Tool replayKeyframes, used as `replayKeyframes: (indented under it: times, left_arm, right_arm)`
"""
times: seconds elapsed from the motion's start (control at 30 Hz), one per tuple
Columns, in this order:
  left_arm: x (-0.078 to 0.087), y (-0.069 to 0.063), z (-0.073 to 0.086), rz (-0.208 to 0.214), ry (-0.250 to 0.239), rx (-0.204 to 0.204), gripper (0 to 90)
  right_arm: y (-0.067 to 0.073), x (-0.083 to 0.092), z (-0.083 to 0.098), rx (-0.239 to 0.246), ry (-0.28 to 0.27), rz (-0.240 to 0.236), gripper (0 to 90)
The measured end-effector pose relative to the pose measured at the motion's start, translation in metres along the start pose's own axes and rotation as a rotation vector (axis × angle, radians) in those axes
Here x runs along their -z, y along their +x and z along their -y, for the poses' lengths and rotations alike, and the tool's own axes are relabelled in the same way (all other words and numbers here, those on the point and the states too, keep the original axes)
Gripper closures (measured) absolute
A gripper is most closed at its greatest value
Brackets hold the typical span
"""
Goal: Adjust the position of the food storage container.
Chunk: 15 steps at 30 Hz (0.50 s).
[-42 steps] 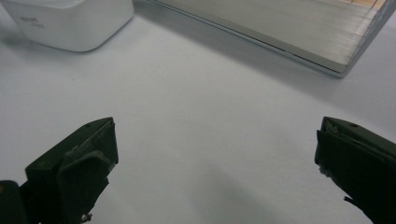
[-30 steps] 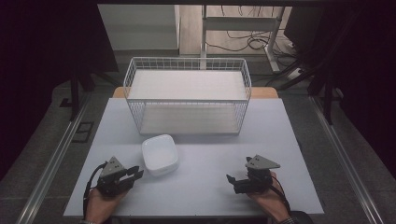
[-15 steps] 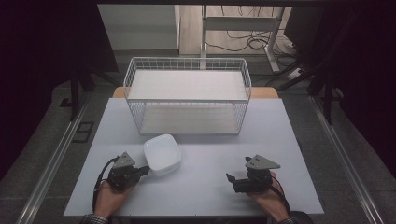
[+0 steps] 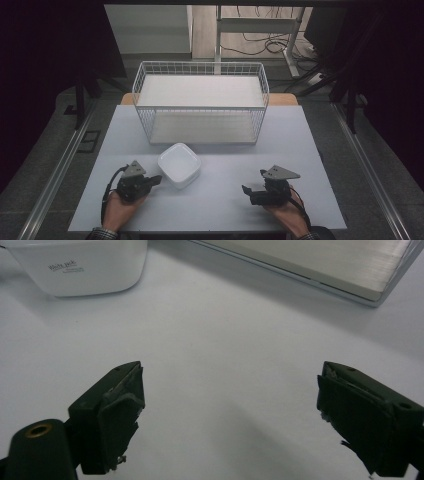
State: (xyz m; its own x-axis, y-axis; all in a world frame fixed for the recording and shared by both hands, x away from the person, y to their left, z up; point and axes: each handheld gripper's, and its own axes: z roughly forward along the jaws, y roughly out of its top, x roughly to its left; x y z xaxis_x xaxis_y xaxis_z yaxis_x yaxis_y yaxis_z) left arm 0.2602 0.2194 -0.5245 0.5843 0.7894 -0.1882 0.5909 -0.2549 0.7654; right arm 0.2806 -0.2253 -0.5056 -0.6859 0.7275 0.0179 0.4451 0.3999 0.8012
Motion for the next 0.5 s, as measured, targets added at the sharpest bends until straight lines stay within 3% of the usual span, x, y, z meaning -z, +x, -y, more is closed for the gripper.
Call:
replayKeyframes:
  times: [0.07,0.23,0.33,0.37,0.4,0.43,0.47,0.5]
  left_arm:
    - [0.002,0.01,-0.001,-0.023,-0.01,0.023,89.7]
    - [-0.002,0.028,-0.01,-0.07,-0.033,0.022,89.8]
    - [-0.006,0.034,-0.014,-0.081,-0.035,0.023,89.7]
    - [-0.008,0.036,-0.015,-0.086,-0.034,0.027,89.7]
    - [-0.013,0.04,-0.019,-0.085,-0.035,0.031,89.8]
    - [-0.017,0.042,-0.021,-0.079,-0.038,0.034,89.8]
    - [-0.017,0.042,-0.021,-0.079,-0.038,0.034,89.8]
    - [-0.021,0.043,-0.024,-0.069,-0.04,0.036,89.7]
  right_arm:
    - [0.001,-0.001,-0.001,-0.009,-0.001,-0.005,13.0]
    - [0.009,-0.005,-0.009,-0.037,0.009,-0.04,9.8]
    - [0.017,-0.014,-0.014,-0.031,0.045,-0.076,23.3]
    - [0.017,-0.014,-0.014,-0.031,0.045,-0.076,23.3]
    - [0.025,-0.018,-0.017,0.012,0.055,-0.093,43.4]
    - [0.028,-0.019,-0.019,0.02,0.059,-0.113,52.3]
    - [0.028,-0.019,-0.019,0.02,0.059,-0.113,52.3]
    - [0.034,-0.023,-0.024,0.04,0.065,-0.161,69.1]
